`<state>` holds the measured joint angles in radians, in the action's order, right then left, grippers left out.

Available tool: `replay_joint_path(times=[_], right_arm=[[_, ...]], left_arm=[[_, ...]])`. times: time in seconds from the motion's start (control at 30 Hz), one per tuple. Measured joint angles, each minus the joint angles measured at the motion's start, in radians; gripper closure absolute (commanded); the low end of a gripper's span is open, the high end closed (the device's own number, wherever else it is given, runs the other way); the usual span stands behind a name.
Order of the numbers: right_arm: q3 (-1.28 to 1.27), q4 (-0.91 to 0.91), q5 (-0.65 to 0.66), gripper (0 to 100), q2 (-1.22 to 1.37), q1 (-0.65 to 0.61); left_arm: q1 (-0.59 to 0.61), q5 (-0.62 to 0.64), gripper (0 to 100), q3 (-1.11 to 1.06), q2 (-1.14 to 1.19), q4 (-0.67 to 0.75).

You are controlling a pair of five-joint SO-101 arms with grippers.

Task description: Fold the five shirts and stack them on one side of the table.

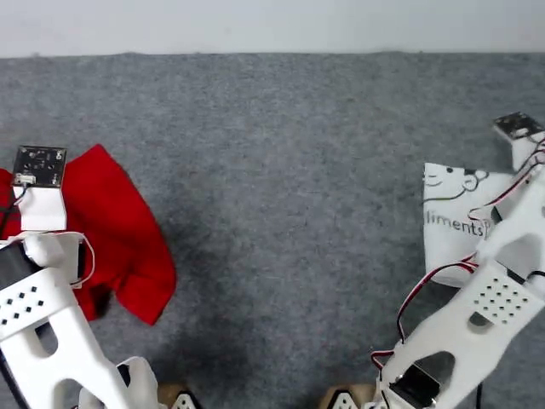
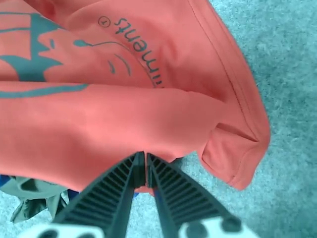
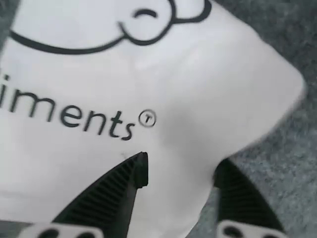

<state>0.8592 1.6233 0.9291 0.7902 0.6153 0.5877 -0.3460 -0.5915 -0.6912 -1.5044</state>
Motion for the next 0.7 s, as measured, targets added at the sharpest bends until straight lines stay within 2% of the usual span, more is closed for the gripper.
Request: replay_joint_path(times=[0.17, 0.23, 0.33, 0.43, 0.5, 0.7], right_arm=[[0.132, 0.127, -0.129, 72.5, -0.015, -0.003], [0.146, 0.13, -0.183, 80.5, -0.038, -0.006], [0.146, 0.13, -0.249, 98.7, -0.064, -0.009], [0.084, 0.13, -0.269, 96.1, -0.089, -0.031], [0.012, 0.13, -0.275, 98.8, -0.109, -0.046], [-0.222, 0.13, -0.279, 99.0, -0.163, -0.126]], left_arm=[[0.0, 0.0, 98, 0.0, 0.0, 0.0], [0.0, 0.0, 98, 0.0, 0.0, 0.0], [0.0, 0.0, 98, 0.0, 0.0, 0.0], [0.0, 0.0, 98, 0.0, 0.0, 0.0], [0.0, 0.0, 98, 0.0, 0.0, 0.0], [0.0, 0.0, 98, 0.0, 0.0, 0.0]])
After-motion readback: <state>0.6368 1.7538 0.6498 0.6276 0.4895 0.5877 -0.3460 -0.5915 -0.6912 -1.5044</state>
